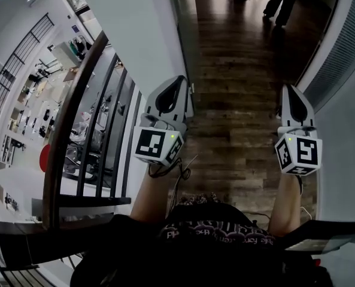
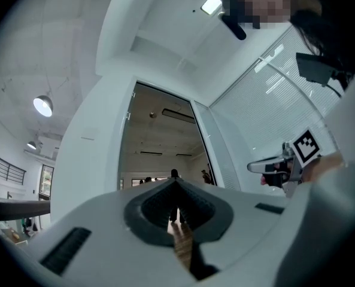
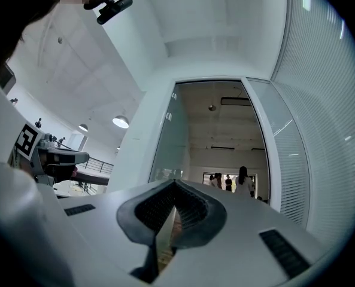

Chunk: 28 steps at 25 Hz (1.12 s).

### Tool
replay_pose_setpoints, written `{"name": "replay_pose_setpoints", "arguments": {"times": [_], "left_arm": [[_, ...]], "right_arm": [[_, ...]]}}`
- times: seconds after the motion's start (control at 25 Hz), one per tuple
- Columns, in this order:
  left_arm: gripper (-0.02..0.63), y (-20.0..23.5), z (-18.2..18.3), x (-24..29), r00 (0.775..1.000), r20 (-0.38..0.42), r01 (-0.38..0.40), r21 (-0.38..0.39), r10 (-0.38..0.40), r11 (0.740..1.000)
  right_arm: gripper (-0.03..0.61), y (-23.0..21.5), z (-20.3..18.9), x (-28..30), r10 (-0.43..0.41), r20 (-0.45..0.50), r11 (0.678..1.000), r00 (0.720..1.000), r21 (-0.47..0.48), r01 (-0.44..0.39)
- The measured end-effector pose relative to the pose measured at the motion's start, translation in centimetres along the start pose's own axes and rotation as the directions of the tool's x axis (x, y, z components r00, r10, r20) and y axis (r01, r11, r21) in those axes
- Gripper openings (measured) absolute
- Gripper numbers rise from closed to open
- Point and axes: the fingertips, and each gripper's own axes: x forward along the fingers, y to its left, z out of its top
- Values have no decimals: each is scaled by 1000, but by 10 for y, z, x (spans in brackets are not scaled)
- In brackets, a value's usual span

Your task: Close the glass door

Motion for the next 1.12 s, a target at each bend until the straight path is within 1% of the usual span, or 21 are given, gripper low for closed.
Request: {"name": "replay_pose_setpoints", "arguments": {"times": [0.12,0.24,0.36,0.56,0.72,0.84,1.0,1.12], "left_arm": [[2,-3,-8,5,1000,-8,-6,-3,6,1000],[2,4,-15,16,1000,2,-30,-29,30,999],[2,10,-28,39,1000,-15,-21,-38,21,999],[2,28,-56,96,1000,-21,-10,-7,10,1000],[2,61,-79,148,999,-34,-33,-10,32,999],[2,77,-83,191,999,-25,-34,-27,33,999],[2,84,-85,229,1000,-12,-5,-8,4,1000],[2,99,-98,257,1000,-15,-6,-12,6,1000]], "right_arm": [[-6,-7,-8,6,3,-3,1000,1000,9,-3],[-6,-10,-19,19,15,-17,1000,1000,26,-15],[-6,-19,-31,40,14,-30,999,999,48,-13],[-6,-39,-45,93,-15,-7,999,1000,37,15],[-6,-46,-59,149,-25,-9,1000,1000,15,26],[-6,-65,-61,188,-35,-10,999,999,7,35],[-6,-83,-63,219,-46,1,999,999,7,46],[-6,-89,-73,250,-49,-1,999,999,10,49]]}}
